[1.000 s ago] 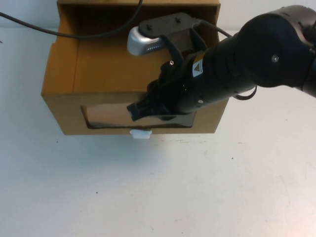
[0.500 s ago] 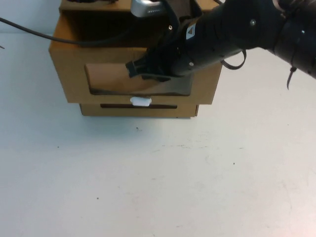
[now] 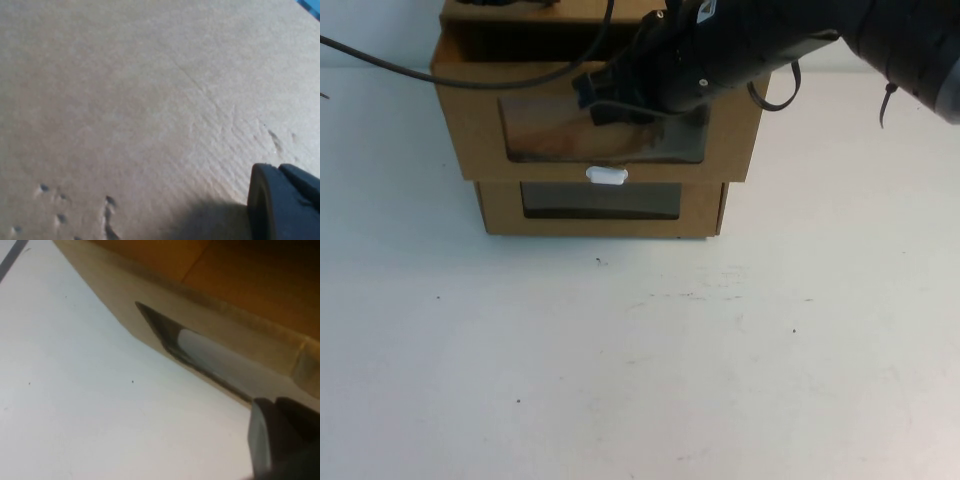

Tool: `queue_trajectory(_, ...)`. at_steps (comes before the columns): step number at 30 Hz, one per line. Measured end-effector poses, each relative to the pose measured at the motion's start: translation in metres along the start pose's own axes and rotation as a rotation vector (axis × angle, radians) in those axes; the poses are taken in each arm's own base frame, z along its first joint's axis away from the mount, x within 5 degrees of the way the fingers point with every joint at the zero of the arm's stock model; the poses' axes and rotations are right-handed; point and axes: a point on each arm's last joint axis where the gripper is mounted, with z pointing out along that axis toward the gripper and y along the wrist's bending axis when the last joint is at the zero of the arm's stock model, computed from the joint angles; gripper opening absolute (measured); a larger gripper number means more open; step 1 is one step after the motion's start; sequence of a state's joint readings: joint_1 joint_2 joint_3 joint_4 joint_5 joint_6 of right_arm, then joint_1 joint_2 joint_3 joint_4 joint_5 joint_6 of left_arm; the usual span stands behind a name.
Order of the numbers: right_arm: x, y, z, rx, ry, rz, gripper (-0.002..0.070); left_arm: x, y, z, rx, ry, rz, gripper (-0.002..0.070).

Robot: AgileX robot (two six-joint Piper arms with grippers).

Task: Close the shoe box
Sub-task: Close the shoe box with your right arm

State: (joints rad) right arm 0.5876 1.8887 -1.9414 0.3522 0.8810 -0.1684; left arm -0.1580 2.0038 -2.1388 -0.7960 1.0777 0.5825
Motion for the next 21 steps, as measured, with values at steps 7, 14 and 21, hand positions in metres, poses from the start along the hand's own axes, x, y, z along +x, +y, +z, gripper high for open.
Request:
queue_trajectory(7, -0.004, -0.013, -0.007, 0.011, -0.011, 0.025, -0.0011, 0.000, 0.000, 0.000, 0.000, 0.000, 0.000, -0.0005)
queue_trajectory(14, -0.007, -0.016, -0.007, 0.017, -0.049, 0.033, -0.0011, 0.000, 0.000, 0.000, 0.000, 0.000, -0.005, -0.0005)
queue_trajectory(21, -0.013, -0.019, 0.002, 0.026, -0.115, 0.026, -0.0012, 0.000, 0.000, 0.000, 0.000, 0.000, -0.005, -0.0005)
